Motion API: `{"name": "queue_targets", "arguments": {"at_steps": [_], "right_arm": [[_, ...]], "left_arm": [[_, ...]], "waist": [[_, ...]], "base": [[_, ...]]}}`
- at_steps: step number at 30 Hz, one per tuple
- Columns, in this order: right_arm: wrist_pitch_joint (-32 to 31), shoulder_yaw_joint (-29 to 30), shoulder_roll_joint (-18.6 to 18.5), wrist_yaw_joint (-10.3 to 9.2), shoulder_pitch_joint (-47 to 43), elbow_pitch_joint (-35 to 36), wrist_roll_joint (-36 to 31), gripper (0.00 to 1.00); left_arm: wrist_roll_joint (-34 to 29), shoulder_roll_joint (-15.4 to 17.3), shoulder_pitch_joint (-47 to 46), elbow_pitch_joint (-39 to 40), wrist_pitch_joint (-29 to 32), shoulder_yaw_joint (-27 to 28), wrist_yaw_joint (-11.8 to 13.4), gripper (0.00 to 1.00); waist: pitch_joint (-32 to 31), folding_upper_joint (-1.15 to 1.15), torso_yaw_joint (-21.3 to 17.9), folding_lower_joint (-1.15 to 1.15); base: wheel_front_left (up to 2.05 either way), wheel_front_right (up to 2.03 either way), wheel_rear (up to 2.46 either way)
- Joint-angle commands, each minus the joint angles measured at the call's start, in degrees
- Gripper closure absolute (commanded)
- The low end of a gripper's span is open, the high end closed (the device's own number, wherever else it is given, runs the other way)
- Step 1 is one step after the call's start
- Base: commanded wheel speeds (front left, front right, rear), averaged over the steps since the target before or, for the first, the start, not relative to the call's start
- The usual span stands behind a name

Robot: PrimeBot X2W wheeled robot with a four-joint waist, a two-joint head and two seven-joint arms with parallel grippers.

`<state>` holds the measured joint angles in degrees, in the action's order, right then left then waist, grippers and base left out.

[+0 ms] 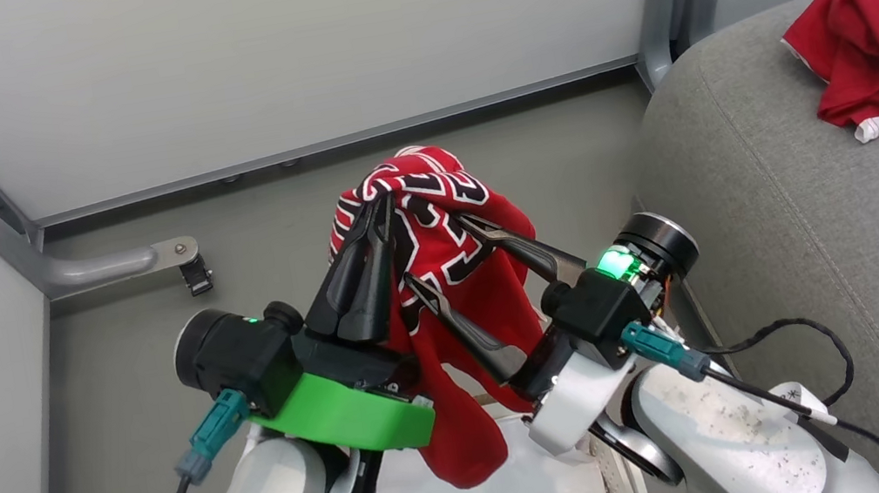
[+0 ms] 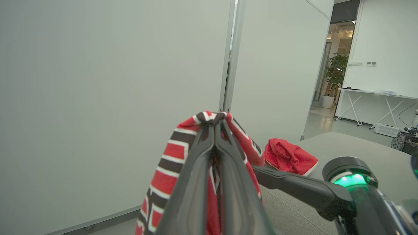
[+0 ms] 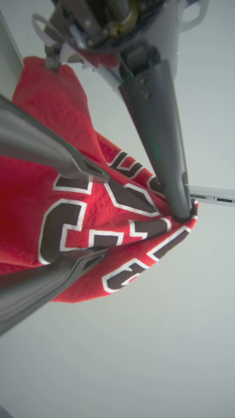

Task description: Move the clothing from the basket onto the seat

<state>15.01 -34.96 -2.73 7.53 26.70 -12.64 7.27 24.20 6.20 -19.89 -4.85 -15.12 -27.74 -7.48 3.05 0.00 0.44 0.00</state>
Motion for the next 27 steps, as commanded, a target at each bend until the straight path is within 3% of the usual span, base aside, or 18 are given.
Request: {"name": "queue_targets", "arguments": {"at_steps": [1, 8, 9, 10, 11, 22, 23, 24, 25, 27], "right_arm": [[0.3, -0.3, -0.3, -0.08, 0.7, -1.2, -0.5, 0.00], [0.3, -1.4, -0.3, -0.08, 2.3, -8.1, 0.3, 0.00], [0.3, -1.6, -0.3, -0.08, 2.4, -8.9, 1.0, 0.21], [0.3, -1.8, -0.3, -0.08, 2.4, -9.3, 1.6, 0.56], [0.3, -1.8, -0.3, -0.08, 2.5, -9.5, 2.3, 1.00], [0.3, -1.2, -0.3, -0.08, 2.3, -9.7, 5.0, 1.00], [0.3, -1.0, -0.3, -0.08, 1.9, -9.4, 5.3, 1.00], [0.3, -0.7, -0.3, -0.08, 1.5, -9.0, 5.4, 1.00], [0.3, -0.1, -0.3, -0.08, 1.0, -8.7, 5.2, 1.00], [0.3, 0.6, -0.3, -0.08, 0.3, -8.1, 4.7, 1.00]], "left_arm": [[0.3, -0.2, -0.1, 0.0, 0.0, -0.4, 0.0, 1.00], [1.6, -0.7, -0.8, 0.7, 0.0, -3.7, 0.0, 1.00], [1.8, -0.7, -0.9, 0.7, 0.0, -4.3, 0.0, 1.00], [2.0, -0.7, -0.9, 0.7, 0.0, -4.6, 0.0, 1.00], [2.2, -0.6, -0.9, 0.8, 0.0, -4.9, 0.0, 1.00], [3.4, -0.3, -0.3, 0.0, 0.0, -4.0, 0.0, 1.00], [3.0, 0.0, -0.3, 0.2, 0.0, -3.6, 0.0, 0.81], [2.8, 0.3, -0.2, 0.1, 0.0, -3.4, 0.0, 0.35], [3.0, 0.5, 0.2, -0.4, 0.0, -3.5, 0.0, 0.00], [2.9, 1.1, 0.4, -0.9, 0.0, -3.0, 0.0, 0.00]], "waist": [[0.1, 0.00, 0.8, 0.00], [0.1, 0.00, 2.3, 0.00], [0.1, 0.00, 2.5, 0.00], [0.1, 0.00, 2.7, 0.00], [0.1, 0.00, 2.8, 0.00], [0.6, 0.00, 1.7, 0.00], [0.7, 0.00, 0.7, 0.00], [0.8, 0.00, -0.1, 0.00], [1.0, 0.00, -1.3, 0.00], [1.6, 0.00, -4.1, 0.00]], "base": [[0.00, 0.00, 0.00], [0.00, 0.00, 0.00], [0.00, 0.00, 0.00], [0.00, 0.00, 0.00], [0.00, 0.00, 0.00], [0.00, 0.00, 0.00], [0.00, 0.00, 0.00], [0.00, 0.00, 0.00], [0.00, 0.00, 0.00], [0.00, 0.00, 0.00]]}}
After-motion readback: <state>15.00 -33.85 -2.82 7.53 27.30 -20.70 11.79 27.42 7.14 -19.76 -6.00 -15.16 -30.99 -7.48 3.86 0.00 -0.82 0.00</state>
